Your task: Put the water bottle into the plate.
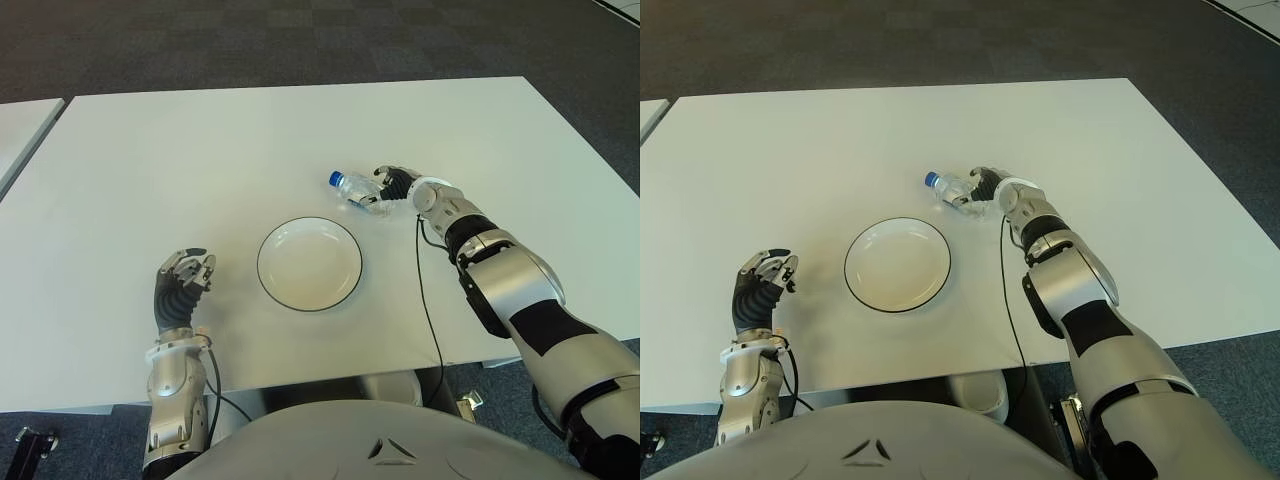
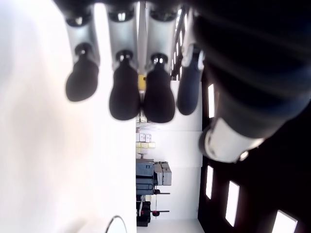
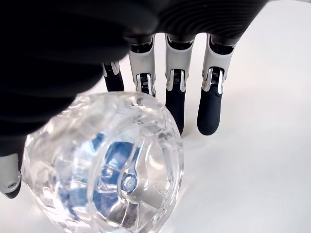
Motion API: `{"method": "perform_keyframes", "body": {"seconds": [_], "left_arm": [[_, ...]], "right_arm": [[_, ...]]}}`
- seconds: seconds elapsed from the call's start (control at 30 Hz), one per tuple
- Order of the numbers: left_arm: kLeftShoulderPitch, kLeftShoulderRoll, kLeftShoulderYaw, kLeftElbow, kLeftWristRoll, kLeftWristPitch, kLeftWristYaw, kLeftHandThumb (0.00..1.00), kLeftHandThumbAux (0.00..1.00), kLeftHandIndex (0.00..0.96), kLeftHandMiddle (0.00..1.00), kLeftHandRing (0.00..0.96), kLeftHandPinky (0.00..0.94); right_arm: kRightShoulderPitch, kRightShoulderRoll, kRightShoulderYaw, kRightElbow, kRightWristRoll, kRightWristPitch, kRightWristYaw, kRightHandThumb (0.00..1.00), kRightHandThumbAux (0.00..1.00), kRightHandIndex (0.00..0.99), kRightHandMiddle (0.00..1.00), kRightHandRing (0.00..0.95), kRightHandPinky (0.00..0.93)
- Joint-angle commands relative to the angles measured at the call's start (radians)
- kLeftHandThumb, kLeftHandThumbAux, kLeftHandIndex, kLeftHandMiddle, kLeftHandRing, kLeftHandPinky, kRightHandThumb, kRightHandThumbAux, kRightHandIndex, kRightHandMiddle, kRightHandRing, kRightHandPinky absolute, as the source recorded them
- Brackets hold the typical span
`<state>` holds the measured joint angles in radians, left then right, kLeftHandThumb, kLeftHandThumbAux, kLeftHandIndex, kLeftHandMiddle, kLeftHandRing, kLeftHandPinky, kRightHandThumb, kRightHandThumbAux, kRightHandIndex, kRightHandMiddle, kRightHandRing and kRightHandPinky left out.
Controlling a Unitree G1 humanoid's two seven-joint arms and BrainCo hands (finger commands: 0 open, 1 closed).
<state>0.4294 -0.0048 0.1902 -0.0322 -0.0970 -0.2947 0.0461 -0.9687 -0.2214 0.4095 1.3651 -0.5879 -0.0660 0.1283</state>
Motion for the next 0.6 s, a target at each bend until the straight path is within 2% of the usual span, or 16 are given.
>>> {"method": "perform_keyframes", "body": {"seconds": [0.03, 0.3, 0.6], "left_arm": [[0.001, -0.003, 0.004, -0.01, 0.009, 0.023, 0.009, 0.703, 0.721, 0.434, 0.746, 0.732, 0.727], [0.001, -0.009, 0.001, -0.017, 0.011, 0.032, 0.012, 0.702, 0.721, 0.434, 0.735, 0.722, 0.719], [-0.001, -0.014, -0.004, -0.024, 0.026, 0.049, 0.027, 0.703, 0.721, 0.434, 0.73, 0.718, 0.717]], "right_arm": [[0.037, 0.021, -0.022, 0.019, 0.024, 0.04, 0.05, 0.0, 0.498, 0.102, 0.31, 0.389, 0.441], [0.048, 0.026, -0.073, 0.018, 0.058, 0.071, 0.042, 0.0, 0.537, 0.161, 0.318, 0.379, 0.396], [0.057, 0.027, -0.095, 0.019, 0.062, 0.091, 0.026, 0.0, 0.606, 0.242, 0.351, 0.393, 0.411]]}}
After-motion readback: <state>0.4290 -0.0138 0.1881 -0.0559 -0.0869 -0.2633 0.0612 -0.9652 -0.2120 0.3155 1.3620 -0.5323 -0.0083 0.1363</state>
